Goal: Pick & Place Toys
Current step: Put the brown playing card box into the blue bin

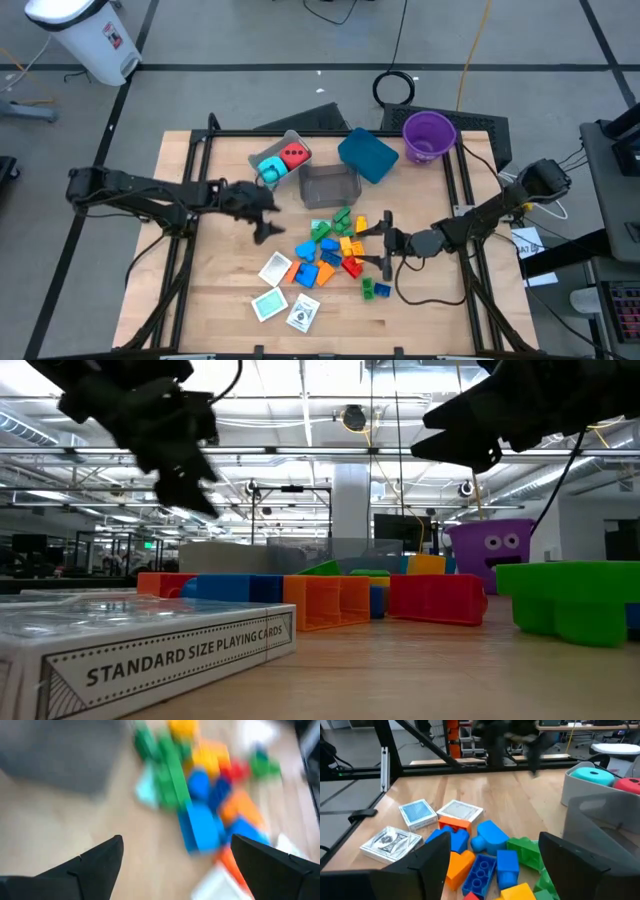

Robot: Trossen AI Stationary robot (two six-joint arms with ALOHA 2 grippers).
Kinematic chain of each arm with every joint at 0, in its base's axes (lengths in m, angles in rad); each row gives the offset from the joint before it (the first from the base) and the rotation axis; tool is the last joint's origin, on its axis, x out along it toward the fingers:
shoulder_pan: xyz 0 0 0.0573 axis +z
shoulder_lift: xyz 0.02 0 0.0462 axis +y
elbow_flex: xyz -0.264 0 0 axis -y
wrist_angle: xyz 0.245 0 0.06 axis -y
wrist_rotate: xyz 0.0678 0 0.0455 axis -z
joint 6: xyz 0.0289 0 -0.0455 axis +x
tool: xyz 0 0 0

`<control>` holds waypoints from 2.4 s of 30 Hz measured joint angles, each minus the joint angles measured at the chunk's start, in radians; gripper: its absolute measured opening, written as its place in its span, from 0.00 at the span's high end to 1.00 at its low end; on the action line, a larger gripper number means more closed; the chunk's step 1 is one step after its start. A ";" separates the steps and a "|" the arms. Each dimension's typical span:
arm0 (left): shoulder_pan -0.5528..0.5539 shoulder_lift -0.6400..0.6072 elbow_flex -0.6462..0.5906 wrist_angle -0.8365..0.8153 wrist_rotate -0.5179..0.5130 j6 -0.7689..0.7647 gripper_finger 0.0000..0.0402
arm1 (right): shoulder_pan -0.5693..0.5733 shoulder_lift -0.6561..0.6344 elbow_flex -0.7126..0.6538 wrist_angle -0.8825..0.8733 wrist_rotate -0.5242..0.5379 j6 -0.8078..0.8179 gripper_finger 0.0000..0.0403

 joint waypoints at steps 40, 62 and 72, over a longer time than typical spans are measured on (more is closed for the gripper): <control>-0.312 0.288 0.338 -0.737 -0.276 -0.366 0.18 | -0.002 0.000 -0.001 -0.013 0.001 -0.007 0.37; -0.185 0.410 0.268 -0.717 -0.140 -0.394 0.19 | -0.002 0.000 -0.001 -0.013 -0.002 -0.007 0.36; -0.161 0.386 0.268 -0.709 -0.125 -0.402 0.19 | -0.002 0.000 -0.001 -0.013 -0.002 -0.007 0.36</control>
